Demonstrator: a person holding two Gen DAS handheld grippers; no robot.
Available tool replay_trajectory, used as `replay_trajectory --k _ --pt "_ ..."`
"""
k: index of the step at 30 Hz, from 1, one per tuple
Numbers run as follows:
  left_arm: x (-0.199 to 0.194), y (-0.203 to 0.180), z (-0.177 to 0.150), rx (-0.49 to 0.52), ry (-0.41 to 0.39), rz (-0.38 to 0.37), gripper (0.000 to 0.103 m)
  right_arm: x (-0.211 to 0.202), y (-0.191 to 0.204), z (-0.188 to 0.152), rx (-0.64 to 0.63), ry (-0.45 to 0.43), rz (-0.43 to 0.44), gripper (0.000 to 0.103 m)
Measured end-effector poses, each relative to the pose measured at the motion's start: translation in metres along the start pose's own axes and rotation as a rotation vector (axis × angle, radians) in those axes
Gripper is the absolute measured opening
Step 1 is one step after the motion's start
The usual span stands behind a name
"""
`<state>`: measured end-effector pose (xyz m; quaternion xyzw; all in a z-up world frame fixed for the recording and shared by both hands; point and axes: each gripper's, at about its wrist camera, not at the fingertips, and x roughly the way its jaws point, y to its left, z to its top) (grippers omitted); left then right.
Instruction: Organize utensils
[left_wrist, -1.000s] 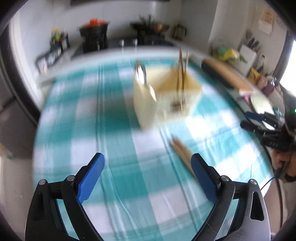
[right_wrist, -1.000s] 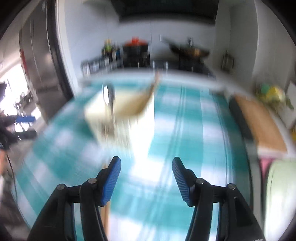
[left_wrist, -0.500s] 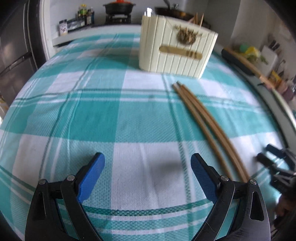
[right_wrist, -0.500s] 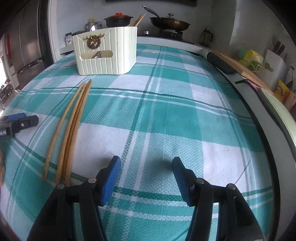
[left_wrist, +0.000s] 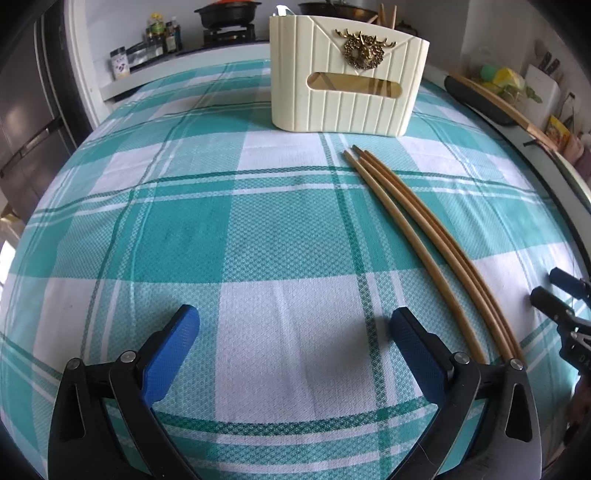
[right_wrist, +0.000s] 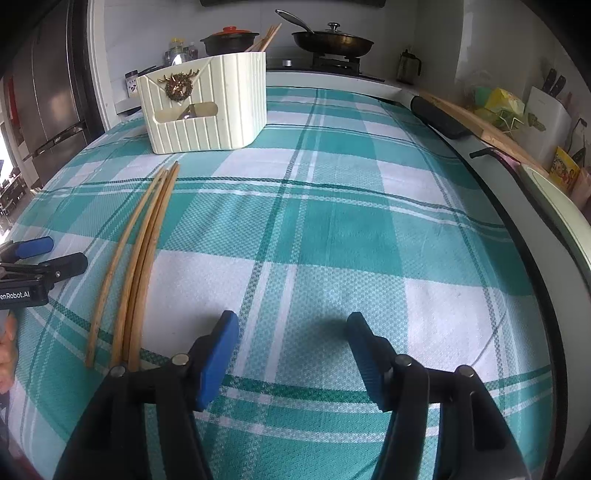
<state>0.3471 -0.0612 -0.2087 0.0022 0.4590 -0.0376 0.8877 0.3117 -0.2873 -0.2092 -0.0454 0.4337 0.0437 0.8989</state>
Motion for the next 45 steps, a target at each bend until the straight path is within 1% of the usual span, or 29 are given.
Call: replay_trajectory --k 4,6,9,14,18,19,20,21,22,23,24,26,27,28,29,30,32,33,35,38,39,41,43,45 --pt "-0.004 0.001 0.001 -0.018 -0.011 -0.013 0.102 0.0 0.001 0.0 0.0 0.0 0.0 0.062" --pt "-0.011 -0.002 0.005 -0.039 -0.037 -0.038 0.102 0.0 0.001 0.0 0.0 0.0 0.001 0.062" --pt "-0.016 -0.018 0.015 -0.011 -0.06 -0.071 0.102 0.0 0.001 0.0 0.0 0.0 0.001 0.062" --pt "-0.005 -0.045 0.023 0.034 -0.052 -0.038 0.102 0.0 0.001 0.0 0.0 0.0 0.001 0.062" --pt "0.01 -0.057 0.019 0.074 -0.017 0.034 0.1 0.0 0.001 0.0 0.0 0.0 0.001 0.062" --pt "0.012 -0.057 0.017 0.081 -0.01 0.032 0.097 0.0 0.001 0.0 0.0 0.0 0.001 0.062" --pt "0.01 -0.055 0.015 0.079 -0.022 0.004 0.089 0.0 0.001 0.0 0.0 0.0 0.001 0.062" --pt "0.008 -0.053 0.014 0.076 -0.021 -0.014 0.085 0.0 0.001 0.0 0.0 0.0 0.002 0.062" --pt "0.006 -0.05 0.014 0.079 -0.023 -0.026 0.076 0.0 0.001 0.0 0.0 0.0 0.002 0.062" --pt "0.005 -0.049 0.013 0.087 -0.027 -0.021 0.063 0.0 0.001 0.0 0.0 0.0 0.002 0.062" --pt "0.003 -0.049 0.013 0.091 -0.031 -0.024 0.057 0.0 0.001 0.0 -0.001 0.0 0.001 0.062" --pt "0.001 -0.044 0.013 0.085 -0.03 -0.03 0.037 0.0 0.001 0.0 -0.002 0.0 0.0 0.062" --pt "0.001 -0.042 0.013 0.082 -0.031 -0.033 0.032 0.0 0.001 0.0 -0.001 -0.001 -0.001 0.062" --pt "0.0 -0.038 0.012 0.08 -0.033 -0.035 0.024 0.0 0.0 0.001 0.004 -0.001 -0.001 0.062" --pt "0.0 -0.037 0.012 0.08 -0.035 -0.037 0.019 -0.001 -0.001 0.002 0.014 0.0 0.007 0.063" --pt "-0.002 -0.034 0.011 0.076 -0.036 -0.045 0.017 -0.001 -0.001 0.003 0.03 -0.003 0.039 0.064" --pt "-0.003 -0.028 0.01 0.062 -0.034 -0.046 0.008 -0.003 -0.002 0.011 0.08 -0.008 0.143 0.062" --pt "-0.003 -0.026 0.01 0.056 -0.033 -0.039 0.007 -0.003 0.0 0.014 0.091 -0.007 0.173 0.061" --pt "-0.003 -0.02 0.009 0.041 -0.031 -0.014 0.007 -0.004 0.01 0.025 0.079 -0.01 0.229 0.042" --pt "-0.006 -0.008 0.006 0.024 -0.025 0.014 0.007 0.005 0.033 0.041 0.022 0.023 0.317 0.029" --pt "-0.007 -0.003 0.005 0.015 -0.023 0.021 0.007 0.009 0.041 0.045 -0.001 0.037 0.328 0.027" --pt "-0.009 0.005 0.002 0.0 -0.02 0.027 0.007 0.017 0.054 0.051 -0.05 0.059 0.334 0.016" --pt "-0.011 0.014 -0.001 -0.013 -0.02 0.029 0.007 0.027 0.067 0.053 -0.091 0.094 0.314 0.009" --pt "-0.013 0.022 -0.003 -0.02 -0.023 0.035 0.007 0.031 0.071 0.055 -0.084 0.101 0.318 0.009"
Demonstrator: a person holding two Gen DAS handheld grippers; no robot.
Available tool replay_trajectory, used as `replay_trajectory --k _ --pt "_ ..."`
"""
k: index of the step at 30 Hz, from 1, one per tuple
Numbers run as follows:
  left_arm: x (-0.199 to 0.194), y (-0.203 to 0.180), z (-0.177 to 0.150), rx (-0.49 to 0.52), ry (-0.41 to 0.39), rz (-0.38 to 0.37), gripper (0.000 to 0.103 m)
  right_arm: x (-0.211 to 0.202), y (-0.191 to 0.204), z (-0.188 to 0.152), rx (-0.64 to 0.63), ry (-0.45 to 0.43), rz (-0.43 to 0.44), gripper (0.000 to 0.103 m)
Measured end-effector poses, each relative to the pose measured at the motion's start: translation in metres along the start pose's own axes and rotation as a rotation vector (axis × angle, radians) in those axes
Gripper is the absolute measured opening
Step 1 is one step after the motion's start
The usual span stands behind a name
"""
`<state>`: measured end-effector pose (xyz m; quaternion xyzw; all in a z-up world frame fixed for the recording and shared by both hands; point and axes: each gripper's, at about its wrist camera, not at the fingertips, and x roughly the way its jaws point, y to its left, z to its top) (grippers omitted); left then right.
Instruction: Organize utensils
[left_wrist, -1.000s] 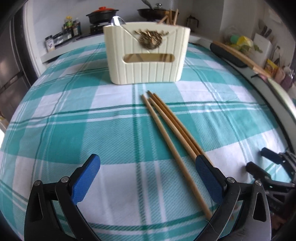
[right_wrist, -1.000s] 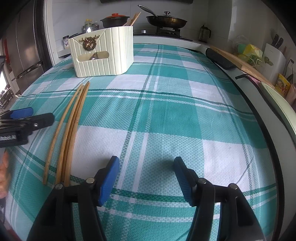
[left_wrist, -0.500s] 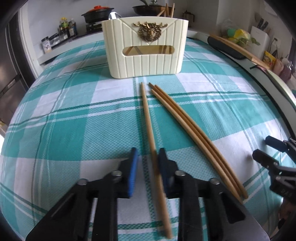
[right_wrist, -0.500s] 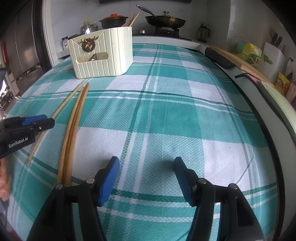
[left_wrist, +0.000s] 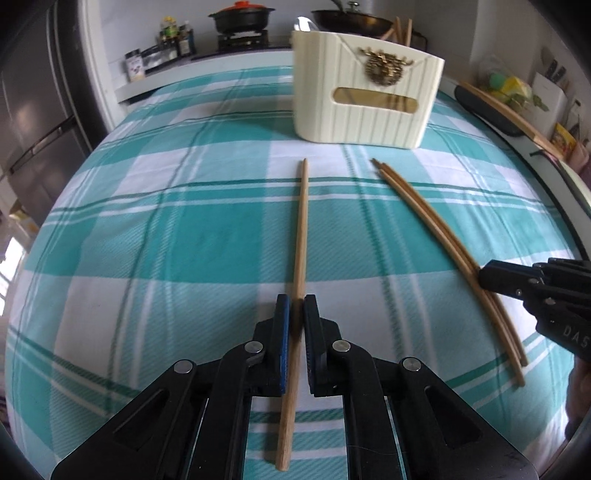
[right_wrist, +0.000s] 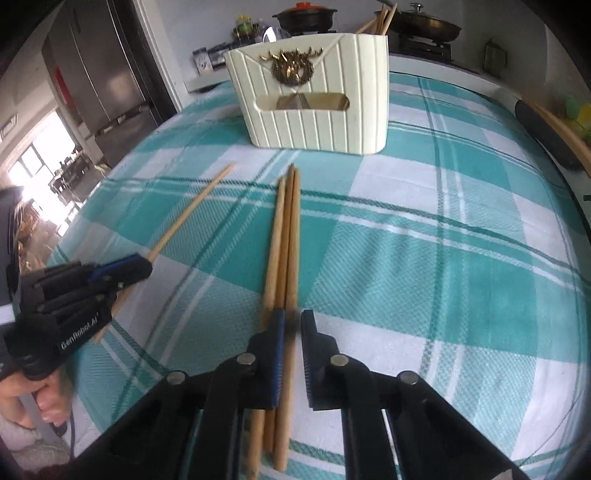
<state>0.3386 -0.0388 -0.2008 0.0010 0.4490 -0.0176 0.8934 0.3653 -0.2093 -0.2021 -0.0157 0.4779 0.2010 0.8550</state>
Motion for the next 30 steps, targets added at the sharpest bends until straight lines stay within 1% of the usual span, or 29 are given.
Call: replay_trajectory --k 4,6,7,8,9,12,14,20,22,25,27,28,29,30 --pt "-0.001 0.006 -0.002 -0.003 -0.006 0.002 0.007 0.0 0.01 0.0 -0.032 0.014 -0.005 0.009" --pt "-0.001 0.004 -0.003 0.001 -0.01 0.009 0.007 0.001 0.004 0.001 -0.009 0.015 -0.014 0.009" --pt "-0.001 0.004 -0.003 0.003 -0.012 0.012 0.007 0.001 0.001 0.001 0.005 0.014 -0.024 0.012" --pt "-0.001 0.003 -0.004 0.008 -0.016 0.018 0.007 0.002 -0.003 0.0 0.021 0.023 -0.036 0.012" --pt "-0.001 0.003 -0.004 0.011 -0.019 0.022 0.007 0.002 -0.003 0.0 0.02 0.016 -0.032 0.012" --pt "-0.002 0.002 -0.005 0.017 -0.027 0.028 0.007 0.002 0.004 -0.002 -0.025 0.024 -0.047 0.012" --pt "-0.001 0.003 -0.005 0.013 -0.026 0.026 0.007 0.003 0.008 -0.002 -0.052 0.031 -0.096 0.007" --pt "-0.006 0.013 -0.009 -0.018 -0.01 0.029 0.007 -0.008 -0.008 -0.015 0.049 0.004 -0.196 0.007" --pt "-0.009 0.018 -0.013 -0.017 0.0 0.016 0.007 -0.016 -0.014 -0.025 0.06 -0.002 -0.231 0.007" --pt "-0.015 0.021 -0.018 0.003 0.017 -0.011 0.009 -0.026 -0.016 -0.039 0.036 -0.008 -0.256 0.009" --pt "-0.014 0.02 -0.018 0.007 0.023 -0.042 0.029 -0.033 -0.016 -0.049 0.008 -0.022 -0.258 0.025" --pt "-0.014 0.02 -0.017 0.007 0.024 -0.048 0.051 -0.035 -0.016 -0.051 0.0 -0.029 -0.258 0.046" --pt "-0.012 0.019 -0.015 0.005 0.023 -0.04 0.069 -0.036 -0.017 -0.054 -0.01 -0.04 -0.26 0.055" --pt "-0.011 0.018 -0.014 0.006 0.02 -0.025 0.072 -0.037 -0.018 -0.055 -0.015 -0.044 -0.262 0.055"
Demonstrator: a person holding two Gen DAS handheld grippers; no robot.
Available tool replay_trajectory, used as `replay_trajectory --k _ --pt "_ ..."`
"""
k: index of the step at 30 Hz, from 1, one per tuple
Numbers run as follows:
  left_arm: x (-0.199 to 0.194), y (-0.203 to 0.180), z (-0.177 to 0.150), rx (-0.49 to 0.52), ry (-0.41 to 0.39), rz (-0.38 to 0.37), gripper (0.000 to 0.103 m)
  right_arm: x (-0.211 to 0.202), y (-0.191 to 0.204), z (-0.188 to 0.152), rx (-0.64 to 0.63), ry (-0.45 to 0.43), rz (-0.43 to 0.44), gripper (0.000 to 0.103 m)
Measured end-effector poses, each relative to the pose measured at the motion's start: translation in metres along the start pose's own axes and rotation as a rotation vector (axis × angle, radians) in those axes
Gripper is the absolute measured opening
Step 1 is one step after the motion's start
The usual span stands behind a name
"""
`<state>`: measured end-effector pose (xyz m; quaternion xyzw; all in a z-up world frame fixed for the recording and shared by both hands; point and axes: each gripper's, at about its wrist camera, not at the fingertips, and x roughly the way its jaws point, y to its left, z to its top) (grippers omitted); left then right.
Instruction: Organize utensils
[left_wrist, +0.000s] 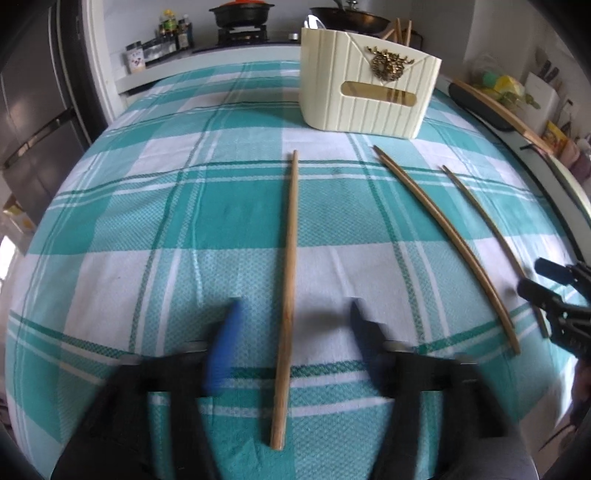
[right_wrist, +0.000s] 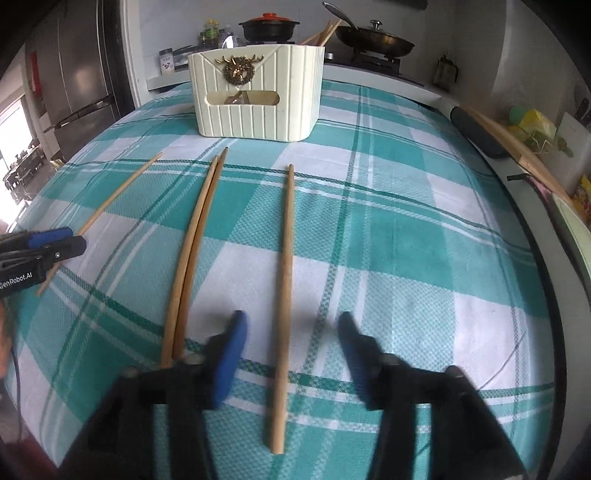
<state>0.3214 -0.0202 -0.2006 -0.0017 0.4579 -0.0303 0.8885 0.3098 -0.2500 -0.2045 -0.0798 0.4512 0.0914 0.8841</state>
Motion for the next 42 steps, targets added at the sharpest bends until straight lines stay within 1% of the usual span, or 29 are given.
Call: replay_trajectory --k 2,3,8,10,13,42 --pt "0.005 -0.002 0.002 0.012 0.013 0.011 0.074 0.003 -0.003 -0.001 0.002 0.006 -0.001 0.055" --pt "0.007 -0.002 0.002 0.018 0.012 0.019 0.076 0.003 -0.006 -0.001 0.017 0.0 0.015 0.055" --pt "0.013 0.006 0.004 -0.005 0.019 0.04 0.095 0.006 -0.01 -0.004 0.015 -0.042 0.026 0.059" --pt "0.014 0.009 0.004 -0.023 0.018 0.049 0.099 0.006 -0.01 -0.004 0.022 -0.049 0.03 0.059" --pt "0.016 0.01 0.004 -0.033 0.017 0.058 0.103 0.006 -0.01 -0.005 0.024 -0.052 0.031 0.06" --pt "0.016 0.009 0.003 -0.035 0.011 0.062 0.103 0.006 -0.01 -0.005 0.022 -0.053 0.026 0.062"
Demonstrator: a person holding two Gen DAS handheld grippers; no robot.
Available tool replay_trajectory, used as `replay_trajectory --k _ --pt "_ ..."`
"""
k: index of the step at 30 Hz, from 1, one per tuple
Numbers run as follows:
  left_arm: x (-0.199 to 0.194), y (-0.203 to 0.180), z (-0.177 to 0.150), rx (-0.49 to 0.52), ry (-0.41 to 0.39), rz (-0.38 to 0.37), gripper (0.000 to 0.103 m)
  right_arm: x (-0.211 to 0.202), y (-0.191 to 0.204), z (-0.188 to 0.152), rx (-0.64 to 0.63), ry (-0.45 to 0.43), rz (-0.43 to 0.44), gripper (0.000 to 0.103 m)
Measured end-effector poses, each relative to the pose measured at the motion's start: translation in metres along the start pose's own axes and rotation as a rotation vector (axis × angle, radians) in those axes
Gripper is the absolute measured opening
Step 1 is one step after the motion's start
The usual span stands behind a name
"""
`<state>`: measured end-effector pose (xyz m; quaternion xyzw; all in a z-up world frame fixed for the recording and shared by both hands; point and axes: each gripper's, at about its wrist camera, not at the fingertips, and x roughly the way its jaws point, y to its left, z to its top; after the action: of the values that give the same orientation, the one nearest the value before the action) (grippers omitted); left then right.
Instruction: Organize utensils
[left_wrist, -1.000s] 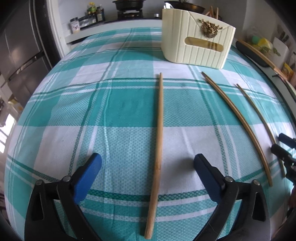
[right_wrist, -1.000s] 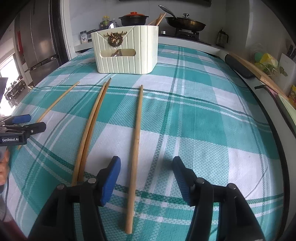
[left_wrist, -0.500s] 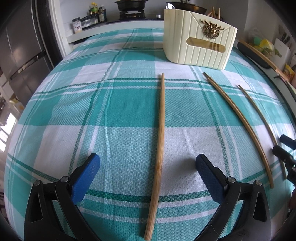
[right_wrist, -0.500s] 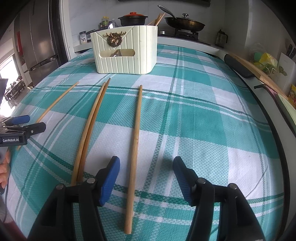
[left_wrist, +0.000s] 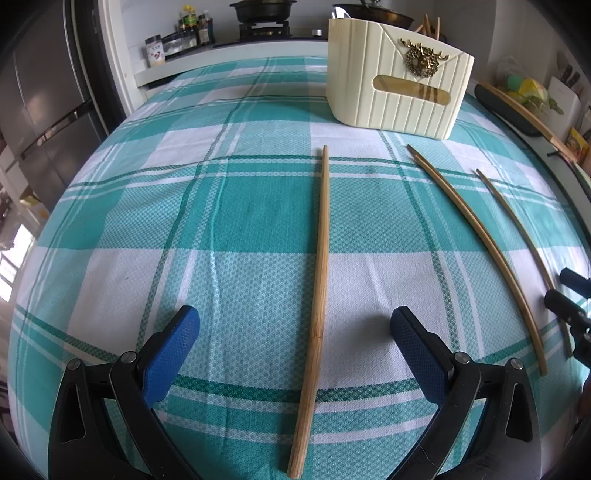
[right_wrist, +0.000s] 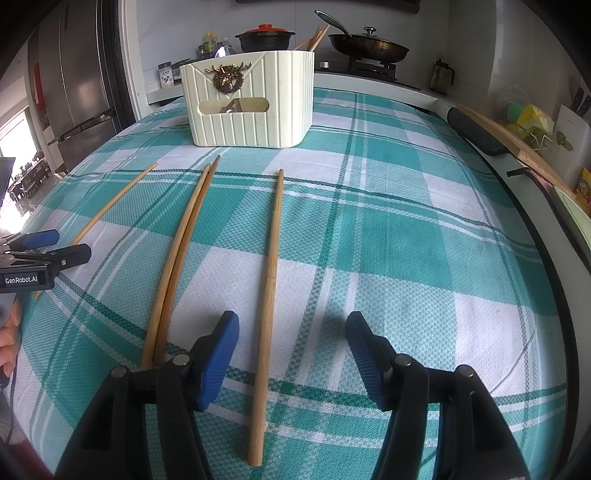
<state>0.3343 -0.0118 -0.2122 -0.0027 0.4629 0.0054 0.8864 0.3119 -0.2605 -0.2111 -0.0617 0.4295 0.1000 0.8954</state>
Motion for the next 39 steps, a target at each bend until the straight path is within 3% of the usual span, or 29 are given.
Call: replay_trajectory --k 19,24,30,33,39 --pt "0.0 0.0 0.0 -0.002 -0.002 -0.004 0.102 0.0 0.0 0.0 0.0 -0.001 0.001 0.062" --pt "-0.005 0.007 0.0 -0.02 -0.004 -0.046 0.102 -0.001 -0.003 0.0 0.013 0.0 0.016 0.063" --pt "-0.011 0.029 0.022 -0.02 0.024 -0.116 0.102 -0.005 -0.008 0.006 -0.032 0.12 0.031 0.063" --pt "0.003 0.034 0.045 -0.01 0.088 -0.143 0.101 0.001 -0.014 0.016 -0.068 0.179 0.04 0.063" --pt "0.031 0.02 0.075 0.08 0.154 -0.127 0.088 0.029 -0.009 0.051 -0.144 0.252 0.056 0.063"
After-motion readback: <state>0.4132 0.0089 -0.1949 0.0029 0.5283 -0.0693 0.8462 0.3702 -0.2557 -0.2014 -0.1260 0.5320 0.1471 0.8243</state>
